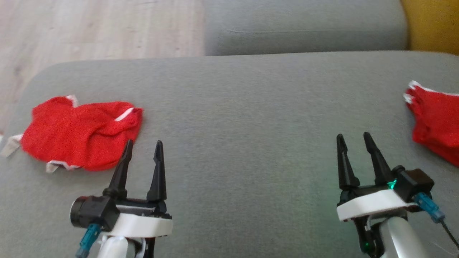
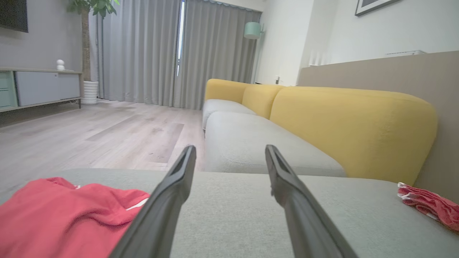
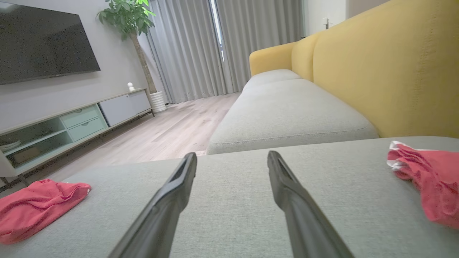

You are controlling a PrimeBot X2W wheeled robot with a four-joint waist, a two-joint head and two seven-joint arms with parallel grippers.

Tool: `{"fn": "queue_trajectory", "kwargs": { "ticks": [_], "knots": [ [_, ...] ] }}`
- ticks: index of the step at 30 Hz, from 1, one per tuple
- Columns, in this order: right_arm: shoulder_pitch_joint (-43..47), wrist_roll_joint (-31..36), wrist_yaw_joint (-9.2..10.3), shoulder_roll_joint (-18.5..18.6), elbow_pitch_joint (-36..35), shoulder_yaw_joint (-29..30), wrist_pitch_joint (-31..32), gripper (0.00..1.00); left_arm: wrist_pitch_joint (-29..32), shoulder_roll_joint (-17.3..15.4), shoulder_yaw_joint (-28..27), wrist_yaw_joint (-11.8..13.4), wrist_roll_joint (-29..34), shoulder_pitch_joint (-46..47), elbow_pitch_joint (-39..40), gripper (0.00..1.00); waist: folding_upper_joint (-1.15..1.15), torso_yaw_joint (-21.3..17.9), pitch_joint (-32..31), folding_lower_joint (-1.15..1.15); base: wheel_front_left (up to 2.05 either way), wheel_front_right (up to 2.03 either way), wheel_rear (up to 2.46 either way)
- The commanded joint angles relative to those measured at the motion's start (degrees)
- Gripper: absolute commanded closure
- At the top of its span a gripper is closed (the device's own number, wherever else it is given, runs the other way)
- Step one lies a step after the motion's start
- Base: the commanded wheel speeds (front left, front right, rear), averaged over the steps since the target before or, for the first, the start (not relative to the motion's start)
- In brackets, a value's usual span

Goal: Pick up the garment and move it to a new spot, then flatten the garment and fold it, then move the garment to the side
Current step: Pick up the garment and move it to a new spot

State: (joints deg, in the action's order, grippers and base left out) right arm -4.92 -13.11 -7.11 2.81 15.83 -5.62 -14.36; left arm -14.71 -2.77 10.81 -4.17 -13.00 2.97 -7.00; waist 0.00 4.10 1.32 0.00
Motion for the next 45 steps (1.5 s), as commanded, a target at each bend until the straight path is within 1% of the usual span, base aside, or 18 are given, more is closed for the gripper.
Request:
{"fn": "queue_trajectory", "kwargs": {
  "ticks": [1, 9, 13, 17, 21, 26, 29, 32, 36, 41, 42, 43, 44, 45],
  "knots": [
    [-0.49, -0.50, -0.37, 0.07, -1.55, -1.53, -0.63, 0.00, -0.29, -0.10, -2.23, 0.28, 0.58, 1.37, 1.73, 0.00, 0.00, 1.87, -0.63, 0.00, 0.00, 0.00, 0.00],
    [0.55, -1.57, -0.37, 0.07, -0.81, -5.07, -0.63, 0.00, -0.29, -0.10, -4.34, 0.92, 1.34, -0.32, 1.55, 0.00, 0.00, 8.69, -2.48, 0.00, 0.00, 0.00, 0.00],
    [0.90, -2.27, -0.37, 0.07, -0.71, -6.36, -0.63, 0.00, -0.29, -0.10, -4.94, 0.84, 1.72, -0.90, 1.39, 0.00, 0.00, 11.66, -2.80, 0.00, 0.00, 0.00, 0.00],
    [1.21, -2.93, -0.37, 0.07, -0.60, -7.36, -0.63, 0.00, -0.29, -0.10, -5.44, 0.74, 1.96, -1.04, 1.33, 0.00, 0.00, 13.88, -2.73, 0.00, 0.00, 0.00, 0.00],
    [1.44, -3.29, -0.37, 0.07, -0.37, -8.21, -0.63, 0.00, -0.29, -0.10, -5.89, 0.74, 2.06, -1.19, 1.45, 0.00, 0.00, 15.16, -2.57, 0.00, 0.00, 0.00, 0.00],
    [0.95, -3.40, -0.37, 0.07, -0.50, -8.57, -0.63, 0.00, -0.29, -0.10, -7.02, 0.65, 2.25, -0.93, 1.80, 0.00, 0.00, 15.29, -1.60, 0.00, 0.00, 0.00, 0.00],
    [0.26, -3.22, -0.37, 0.07, -0.70, -8.18, -0.63, 0.00, -0.29, -0.10, -8.30, 0.58, 2.66, -0.05, 2.22, 0.00, 0.00, 14.60, -0.27, 0.00, 0.00, 0.00, 0.00],
    [-0.60, -2.51, -0.37, 0.07, -1.10, -7.27, -0.63, 0.00, -0.29, -0.61, -9.94, -0.01, 3.82, 1.99, 2.15, 0.00, 0.00, 13.53, 1.70, 0.00, 0.00, 0.00, 0.00],
    [-2.23, -0.97, -0.37, 0.07, -2.01, -5.54, -0.63, 0.00, -0.29, -3.35, -12.24, -0.75, 4.83, 7.23, -0.39, 0.00, 0.00, 11.73, 5.24, 0.00, 0.00, 0.00, 0.00],
    [-4.31, 1.11, -0.37, 0.07, -3.45, -2.92, -0.63, 0.00, 0.30, -9.38, -13.61, -1.83, 5.06, 17.95, -8.42, 0.00, 0.00, 9.73, 9.85, 0.00, 0.00, 0.00, 0.00],
    [-4.31, 1.11, -0.37, 0.07, -3.45, -2.92, -0.63, 0.00, 0.30, -9.38, -13.61, -1.83, 5.06, 17.95, -8.42, 0.00, 0.00, 9.73, 9.85, 0.00, 0.00, 0.00, 0.00],
    [-5.01, 1.80, -0.37, 0.07, -4.12, -2.00, -0.63, 0.00, 2.69, -11.45, -12.95, -2.26, 5.03, 22.37, -11.91, 0.00, 0.00, 9.11, 11.41, 0.00, 0.00, 0.00, 0.00],
    [-5.01, 1.80, -0.37, 0.07, -4.12, -2.00, -0.63, 0.00, 2.69, -11.45, -12.95, -2.26, 5.03, 22.37, -11.91, 0.00, 0.00, 9.11, 11.41, 0.00, 0.00, 0.00, 0.00],
    [-5.38, 2.10, -0.37, 0.07, -4.46, -1.72, -0.63, 0.00, 3.91, -12.66, -12.52, -2.46, 5.09, 24.51, -13.72, 0.00, 0.00, 8.75, 12.23, 0.00, 0.00, 0.00, 0.00]
  ]
}}
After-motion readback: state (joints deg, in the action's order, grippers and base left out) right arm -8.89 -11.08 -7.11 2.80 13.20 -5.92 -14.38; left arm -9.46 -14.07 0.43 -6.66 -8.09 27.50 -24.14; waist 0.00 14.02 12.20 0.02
